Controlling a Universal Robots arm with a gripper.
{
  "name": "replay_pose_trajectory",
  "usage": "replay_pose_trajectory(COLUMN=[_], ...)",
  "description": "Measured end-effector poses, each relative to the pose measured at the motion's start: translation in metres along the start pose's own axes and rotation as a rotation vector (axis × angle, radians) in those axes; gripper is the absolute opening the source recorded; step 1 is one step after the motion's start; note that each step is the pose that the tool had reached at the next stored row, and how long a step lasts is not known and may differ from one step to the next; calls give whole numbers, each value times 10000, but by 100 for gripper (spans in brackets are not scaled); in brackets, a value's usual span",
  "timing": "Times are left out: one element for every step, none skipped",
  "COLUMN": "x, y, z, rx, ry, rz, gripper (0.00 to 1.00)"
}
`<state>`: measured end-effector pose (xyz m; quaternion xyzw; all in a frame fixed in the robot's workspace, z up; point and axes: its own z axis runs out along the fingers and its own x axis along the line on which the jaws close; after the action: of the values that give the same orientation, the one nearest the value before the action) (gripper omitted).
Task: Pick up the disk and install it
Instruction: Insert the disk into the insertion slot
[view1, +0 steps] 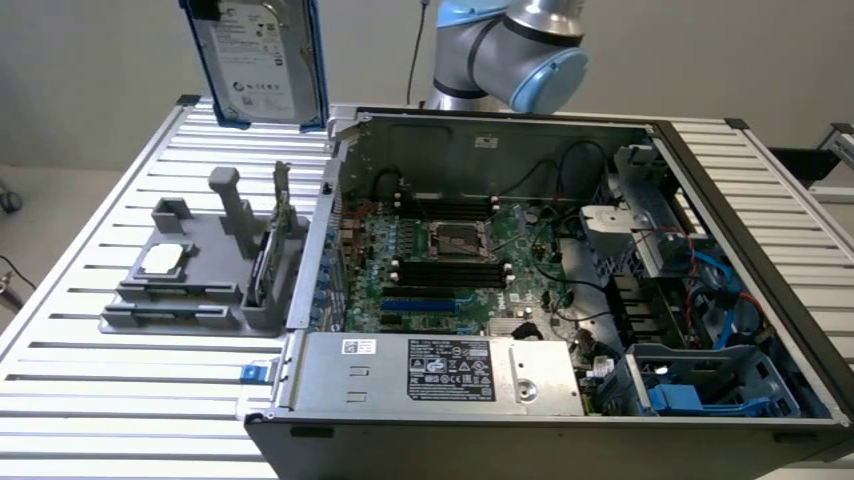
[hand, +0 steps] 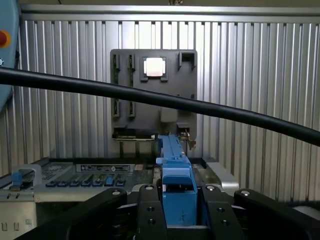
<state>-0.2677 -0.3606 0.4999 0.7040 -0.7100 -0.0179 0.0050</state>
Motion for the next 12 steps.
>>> replay_pose_trajectory(x=[19,37,55,73,88,105,120,134,149,164,179,193], y=[-35,-73,-117,-164,-208,-257,-303,-347,-392,-437,-481,-526], z=[-2,-7,-14,-23,-33,-44,-53,-63,-72,-82,-91,-100], rx=[-9,-17,-23,-30,-37,-44,-49,-56,-63,-72,-80,-88], ry=[0,1,1,1,2,2,2,2,1,2,2,1], rz=[-1,1,1,0,0,1,0,1,2,1,1,2], gripper=[33,33,33,33,33,33,33,33,33,33,33,33])
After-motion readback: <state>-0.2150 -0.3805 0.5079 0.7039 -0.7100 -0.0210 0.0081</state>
